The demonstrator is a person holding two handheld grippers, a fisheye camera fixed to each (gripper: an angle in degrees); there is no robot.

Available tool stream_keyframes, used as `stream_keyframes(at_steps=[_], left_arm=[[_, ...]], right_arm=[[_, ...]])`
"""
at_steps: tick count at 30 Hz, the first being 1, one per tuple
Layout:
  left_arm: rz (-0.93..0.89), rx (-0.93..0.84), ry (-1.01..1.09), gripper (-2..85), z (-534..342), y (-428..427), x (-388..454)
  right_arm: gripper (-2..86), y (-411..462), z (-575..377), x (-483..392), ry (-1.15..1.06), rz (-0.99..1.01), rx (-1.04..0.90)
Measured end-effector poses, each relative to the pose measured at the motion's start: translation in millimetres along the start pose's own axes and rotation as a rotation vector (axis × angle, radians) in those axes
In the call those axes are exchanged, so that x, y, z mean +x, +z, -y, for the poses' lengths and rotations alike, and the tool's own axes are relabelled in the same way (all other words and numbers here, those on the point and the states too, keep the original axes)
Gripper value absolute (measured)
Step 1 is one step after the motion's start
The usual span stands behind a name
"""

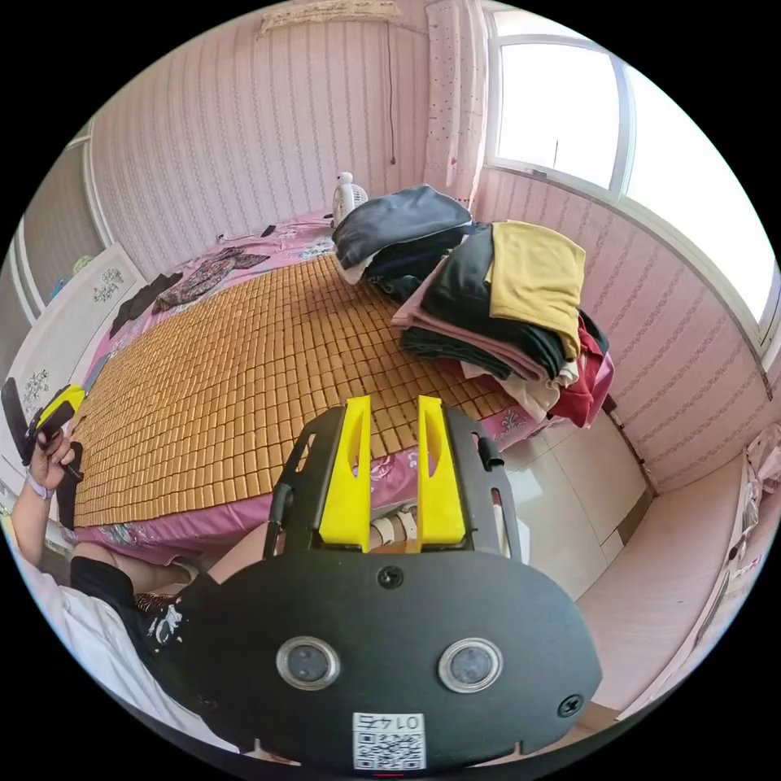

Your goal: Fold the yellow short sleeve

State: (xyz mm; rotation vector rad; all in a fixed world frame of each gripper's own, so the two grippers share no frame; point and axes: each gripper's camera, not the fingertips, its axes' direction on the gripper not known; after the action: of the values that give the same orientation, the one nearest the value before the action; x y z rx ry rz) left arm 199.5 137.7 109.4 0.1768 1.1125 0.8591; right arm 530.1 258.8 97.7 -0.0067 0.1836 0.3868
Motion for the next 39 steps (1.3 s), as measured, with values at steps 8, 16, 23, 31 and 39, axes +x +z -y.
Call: stream_keyframes(at_steps=[8, 16, 23, 31, 39], left_arm=[[-0.108, -0.125, 0.270, -0.1, 125.1, 179.7, 66.0], [-0.092, -0.200, 0.426, 5.9, 226.7, 332.6, 113.6], [-0.017, -0.187, 0.357, 9.2, 279.7, 402.8, 129.5], [0.065, -0.410, 0.320, 1.6, 307.3, 444.2, 148.2], [0.056, -0.243, 0.356, -0.5, 333.8, 326.2, 163.9]], right_arm=[[9.8, 25.9, 54.8, 86.4, 0.012, -0.080, 0.021], [4.2, 17.6, 40.7, 166.8, 0.093, 0.101, 0.113], [2.2, -34.3, -1.5, 276.1, 0.266, 0.482, 0.327], [1.6, -85.8, -17.0, 318.6, 0.269, 0.561, 0.474], [1.3, -248.3, -40.6, 332.8, 0.169, 0.502, 0.772]])
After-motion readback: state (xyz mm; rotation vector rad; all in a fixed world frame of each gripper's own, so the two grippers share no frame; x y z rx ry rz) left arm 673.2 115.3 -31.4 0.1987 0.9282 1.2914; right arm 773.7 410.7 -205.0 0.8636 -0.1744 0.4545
